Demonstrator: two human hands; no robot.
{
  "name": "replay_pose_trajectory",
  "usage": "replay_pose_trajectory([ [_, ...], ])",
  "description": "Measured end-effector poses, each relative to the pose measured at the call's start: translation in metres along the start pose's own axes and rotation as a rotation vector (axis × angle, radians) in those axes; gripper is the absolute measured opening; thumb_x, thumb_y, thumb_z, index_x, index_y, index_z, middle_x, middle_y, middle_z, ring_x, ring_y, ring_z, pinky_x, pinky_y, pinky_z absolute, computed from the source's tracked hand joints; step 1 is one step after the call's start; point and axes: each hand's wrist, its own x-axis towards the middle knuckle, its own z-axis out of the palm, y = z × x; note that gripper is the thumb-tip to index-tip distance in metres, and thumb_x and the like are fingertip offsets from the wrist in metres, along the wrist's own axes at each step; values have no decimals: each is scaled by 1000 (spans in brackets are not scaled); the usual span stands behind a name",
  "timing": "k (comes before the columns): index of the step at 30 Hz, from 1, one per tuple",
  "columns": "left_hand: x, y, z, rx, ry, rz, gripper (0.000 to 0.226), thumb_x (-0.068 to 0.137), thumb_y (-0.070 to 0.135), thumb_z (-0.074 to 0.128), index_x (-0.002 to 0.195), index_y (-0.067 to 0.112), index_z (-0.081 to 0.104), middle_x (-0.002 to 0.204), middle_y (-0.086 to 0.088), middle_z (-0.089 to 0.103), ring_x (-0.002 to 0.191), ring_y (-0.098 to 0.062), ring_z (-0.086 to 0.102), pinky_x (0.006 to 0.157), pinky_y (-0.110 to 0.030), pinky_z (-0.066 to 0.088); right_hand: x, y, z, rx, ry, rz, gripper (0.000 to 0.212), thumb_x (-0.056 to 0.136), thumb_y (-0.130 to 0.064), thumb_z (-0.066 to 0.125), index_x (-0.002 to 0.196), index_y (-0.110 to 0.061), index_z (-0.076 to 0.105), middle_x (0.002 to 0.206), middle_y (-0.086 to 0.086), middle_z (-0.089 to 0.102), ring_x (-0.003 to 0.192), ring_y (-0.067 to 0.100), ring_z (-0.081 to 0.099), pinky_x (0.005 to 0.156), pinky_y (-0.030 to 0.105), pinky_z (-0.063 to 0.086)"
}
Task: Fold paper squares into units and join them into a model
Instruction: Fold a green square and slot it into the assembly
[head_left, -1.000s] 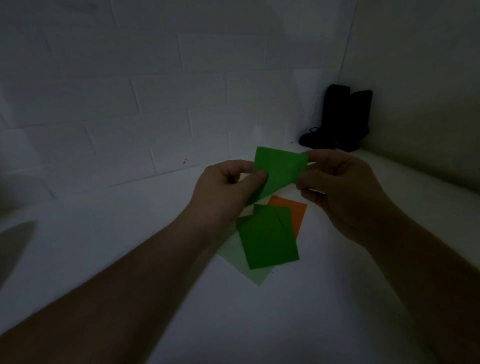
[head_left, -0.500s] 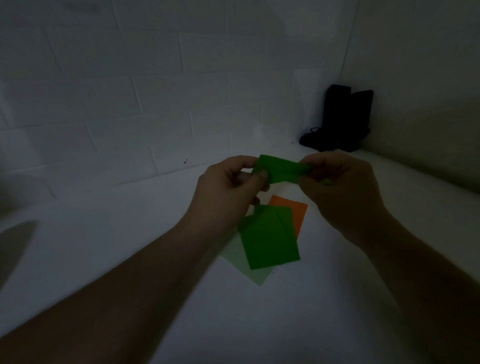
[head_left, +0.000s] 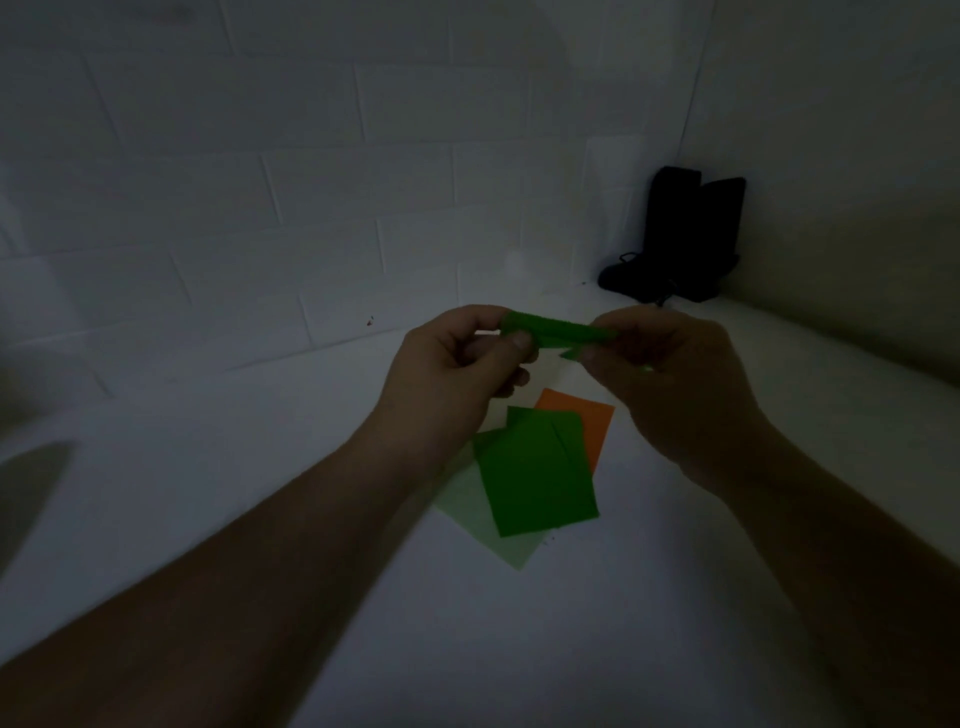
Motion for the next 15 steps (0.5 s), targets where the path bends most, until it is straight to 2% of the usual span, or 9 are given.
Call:
replay_pose_trajectory([
  [2,0,0,1,-25,-7,6,10,95,5,68,104,7,71,92,-15,77,80,-21,72,80,-36,60,1,-2,-2,160,-16,57,22,91,-5,69,91,-26,73,73,6,70,61,20,63,60,25,55],
  [6,-1,1,1,-40,-29,39,14,94,1,68,99,13,72,96,-24,74,89,-27,74,84,-40,59,-1,-6,-3,357,-125,103,18,89,3,66,97,-13,71,76,10,74,65,22,69,63,28,59],
  [10,-3,3,1,-48,-63,78,23,90,-6,70,102,13,71,94,-29,72,87,-25,73,83,-39,59,0,-4,-2,362,-67,82,24,83,7,71,89,-16,74,80,7,77,71,23,72,68,31,59],
  [15,-2,2,1,55,-9,145,28,83,-10,75,91,17,74,86,5,79,87,-14,76,78,-22,58,-1,-7,0,309,-63,44,33,80,13,72,82,-20,74,77,2,77,74,21,74,71,29,61],
])
